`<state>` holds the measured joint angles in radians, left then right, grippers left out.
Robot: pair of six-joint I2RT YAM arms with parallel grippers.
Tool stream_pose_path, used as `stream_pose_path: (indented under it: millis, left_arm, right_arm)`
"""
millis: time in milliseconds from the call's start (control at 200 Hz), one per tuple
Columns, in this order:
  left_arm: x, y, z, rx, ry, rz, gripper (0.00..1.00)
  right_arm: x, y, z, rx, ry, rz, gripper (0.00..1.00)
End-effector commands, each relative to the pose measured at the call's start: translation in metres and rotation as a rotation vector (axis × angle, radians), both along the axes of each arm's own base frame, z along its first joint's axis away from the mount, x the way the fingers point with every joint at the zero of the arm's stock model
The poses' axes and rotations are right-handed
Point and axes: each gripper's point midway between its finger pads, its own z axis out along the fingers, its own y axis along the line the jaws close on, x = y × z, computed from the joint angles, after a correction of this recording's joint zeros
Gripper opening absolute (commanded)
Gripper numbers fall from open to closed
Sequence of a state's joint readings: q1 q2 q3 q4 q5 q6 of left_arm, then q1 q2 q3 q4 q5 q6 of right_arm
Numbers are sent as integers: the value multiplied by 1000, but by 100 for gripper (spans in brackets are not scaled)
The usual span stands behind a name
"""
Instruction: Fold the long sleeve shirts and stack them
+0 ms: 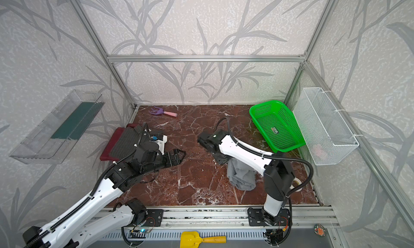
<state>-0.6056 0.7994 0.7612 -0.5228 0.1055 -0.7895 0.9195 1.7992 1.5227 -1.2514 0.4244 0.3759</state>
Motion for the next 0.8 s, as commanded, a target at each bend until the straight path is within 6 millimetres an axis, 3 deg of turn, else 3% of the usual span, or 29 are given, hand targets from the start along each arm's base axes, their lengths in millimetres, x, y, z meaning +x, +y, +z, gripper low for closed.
stream_pose_path:
  millis: [0,120,290,410,510,645,755,795]
  left_arm:
    - [-5,12,0,-20,-9,40,99]
    - [-11,26,-5,2,-17,73,99]
    - [-18,33,-18,6,7,93,99]
    - [-22,37,-27,7,26,104,99]
    - [-27,37,-39,9,54,102,99]
    - [-32,36,-57,0,93,97,99]
    - [-33,32,-66,-17,115,90,99]
    - [-33,30,-68,-16,121,81,99]
  right_arm:
    - [-14,48,-15,89,29,-1,0]
    - [-36,95,-40,163,99,32,0]
    - [-57,132,-64,235,189,50,34]
    - [-70,157,-51,358,233,72,51]
    - [-76,169,-25,469,247,93,59]
    - [-68,154,22,561,179,90,61]
    - [-51,107,44,574,95,36,58]
    - [-35,77,42,576,80,-40,56]
